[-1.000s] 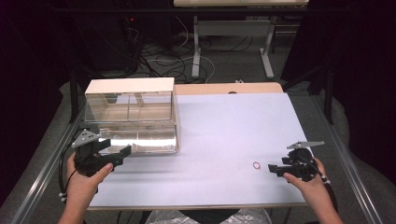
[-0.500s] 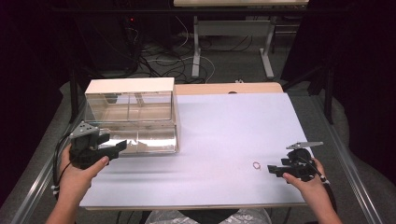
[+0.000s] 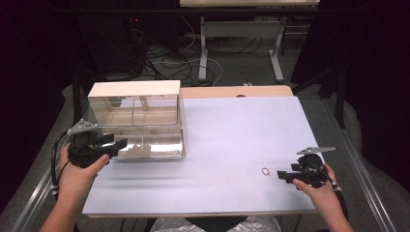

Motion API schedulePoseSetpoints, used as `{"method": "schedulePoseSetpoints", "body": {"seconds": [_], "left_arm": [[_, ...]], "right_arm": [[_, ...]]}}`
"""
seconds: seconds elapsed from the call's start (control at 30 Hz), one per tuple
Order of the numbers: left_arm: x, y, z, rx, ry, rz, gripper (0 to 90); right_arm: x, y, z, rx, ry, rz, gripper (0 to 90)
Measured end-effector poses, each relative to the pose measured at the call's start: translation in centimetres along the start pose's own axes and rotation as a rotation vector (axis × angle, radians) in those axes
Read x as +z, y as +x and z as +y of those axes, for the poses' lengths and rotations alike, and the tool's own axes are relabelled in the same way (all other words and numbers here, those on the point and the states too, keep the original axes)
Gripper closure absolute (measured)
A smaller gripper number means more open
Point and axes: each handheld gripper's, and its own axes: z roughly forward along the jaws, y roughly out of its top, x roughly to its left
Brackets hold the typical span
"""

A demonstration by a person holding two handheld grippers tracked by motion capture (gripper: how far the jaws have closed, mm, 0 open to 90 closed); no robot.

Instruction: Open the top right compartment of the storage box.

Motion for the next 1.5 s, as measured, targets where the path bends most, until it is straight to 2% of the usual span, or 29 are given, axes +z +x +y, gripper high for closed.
{"method": "schedulePoseSetpoints", "body": {"seconds": [0.07,0.1,0.27,0.3,0.47,0.67,0.8,1.03,1.3,1.5], "left_arm": [[0.1,0.1,0.1,-0.003,-0.005,0.005,50.4],[0.0,0.2,0.2,0.0,0.012,-0.002,52.1],[0.1,0.4,0.5,-0.017,-0.01,0.011,60.5],[0.1,0.5,0.5,-0.008,-0.004,0.01,62.4],[0.5,0.8,0.7,-0.021,0.004,0.005,71.5],[0.8,1.1,0.9,-0.03,0.012,0.0,79.0],[0.9,1.3,1.1,-0.037,0.003,0.012,84.1],[1.2,1.5,1.4,-0.043,-0.002,0.017,87.9],[1.6,1.5,1.6,-0.042,0.018,0.015,89.6],[1.7,1.3,1.6,-0.048,0.003,0.018,89.6]], "right_arm": [[0.0,0.0,0.0,0.0,0.002,0.006,31.6],[0.0,0.0,0.0,0.003,0.002,0.003,31.6],[0.1,-0.1,0.0,0.001,-0.004,0.006,31.6],[0.1,-0.1,-0.1,0.0,-0.004,0.006,31.6],[0.1,-0.1,-0.1,0.002,-0.004,0.009,31.6],[0.2,0.0,-0.1,0.002,0.001,0.012,31.5],[0.2,0.0,-0.1,0.003,0.001,0.011,31.4],[0.2,0.1,-0.1,0.003,0.0,0.016,31.1],[0.3,0.0,-0.1,0.002,0.003,0.012,31.0],[0.3,0.0,-0.1,0.003,0.001,0.015,31.1]]}}
